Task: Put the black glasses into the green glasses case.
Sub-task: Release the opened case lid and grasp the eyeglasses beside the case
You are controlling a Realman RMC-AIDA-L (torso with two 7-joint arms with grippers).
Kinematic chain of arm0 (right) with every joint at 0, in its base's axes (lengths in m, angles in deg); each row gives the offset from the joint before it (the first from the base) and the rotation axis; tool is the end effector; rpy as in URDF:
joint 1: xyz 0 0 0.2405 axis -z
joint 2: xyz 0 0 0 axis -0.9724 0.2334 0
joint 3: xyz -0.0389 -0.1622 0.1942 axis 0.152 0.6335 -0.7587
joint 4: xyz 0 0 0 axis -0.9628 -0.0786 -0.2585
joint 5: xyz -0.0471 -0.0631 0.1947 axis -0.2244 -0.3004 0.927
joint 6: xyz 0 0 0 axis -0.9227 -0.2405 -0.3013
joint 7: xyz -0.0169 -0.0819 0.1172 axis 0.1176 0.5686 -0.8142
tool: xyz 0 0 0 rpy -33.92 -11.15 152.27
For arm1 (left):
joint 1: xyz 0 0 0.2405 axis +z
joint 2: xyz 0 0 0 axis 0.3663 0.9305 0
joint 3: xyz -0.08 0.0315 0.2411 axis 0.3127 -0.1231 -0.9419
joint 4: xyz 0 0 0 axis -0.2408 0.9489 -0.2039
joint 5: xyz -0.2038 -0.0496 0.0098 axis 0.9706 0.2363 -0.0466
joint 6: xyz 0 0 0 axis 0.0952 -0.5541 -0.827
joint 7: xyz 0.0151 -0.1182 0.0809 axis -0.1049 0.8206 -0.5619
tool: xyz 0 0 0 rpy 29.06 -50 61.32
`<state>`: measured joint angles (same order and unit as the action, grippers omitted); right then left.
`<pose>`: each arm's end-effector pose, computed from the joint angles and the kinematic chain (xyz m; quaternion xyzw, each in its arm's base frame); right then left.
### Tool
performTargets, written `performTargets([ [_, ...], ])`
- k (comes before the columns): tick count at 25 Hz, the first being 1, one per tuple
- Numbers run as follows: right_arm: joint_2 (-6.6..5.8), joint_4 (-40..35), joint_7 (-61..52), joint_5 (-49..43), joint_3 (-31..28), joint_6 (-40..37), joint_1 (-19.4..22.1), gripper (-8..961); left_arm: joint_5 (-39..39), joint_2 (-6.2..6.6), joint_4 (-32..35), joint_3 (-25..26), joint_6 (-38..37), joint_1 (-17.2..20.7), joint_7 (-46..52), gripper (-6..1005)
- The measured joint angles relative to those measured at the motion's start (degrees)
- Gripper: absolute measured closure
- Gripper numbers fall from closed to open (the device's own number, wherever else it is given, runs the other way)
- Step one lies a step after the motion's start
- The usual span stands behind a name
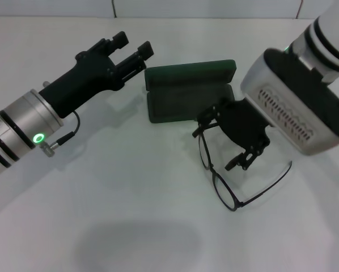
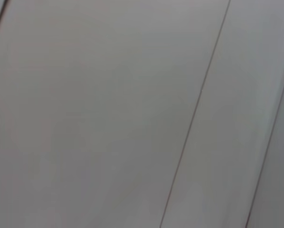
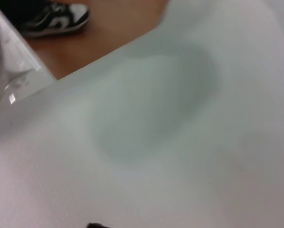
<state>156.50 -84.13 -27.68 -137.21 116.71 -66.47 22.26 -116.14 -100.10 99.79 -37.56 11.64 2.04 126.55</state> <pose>0.0762 0.3642 -0.0608 0.8736 0.4623 0.1365 0.0674 -0.2633 0.3271 -0.0170 -0.8019 -0.2651 -0.4381 0.3077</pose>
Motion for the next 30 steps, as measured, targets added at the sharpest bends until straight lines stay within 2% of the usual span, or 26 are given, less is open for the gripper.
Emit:
performTargets([
  [8,0.33,-1.61,-0.03,-2.49,8.96,3.15,-0.6,130,-0.06,-0.03,-0.92,0.05,-0.97,-0.3,-0.54,261],
  [16,0.34,-2.21,-1.31,-3.99,17.57,9.62,-0.84,131,-0.1,0.03,-1.37,0.05,-1.47,0.47,-1.24,260],
  [30,0.34,-1.91,-4.08,-4.86,26.46,14.97,-1.95,134,-0.14,-0.06,-2.81,0.05,-2.65,0.26,-2.29,260],
])
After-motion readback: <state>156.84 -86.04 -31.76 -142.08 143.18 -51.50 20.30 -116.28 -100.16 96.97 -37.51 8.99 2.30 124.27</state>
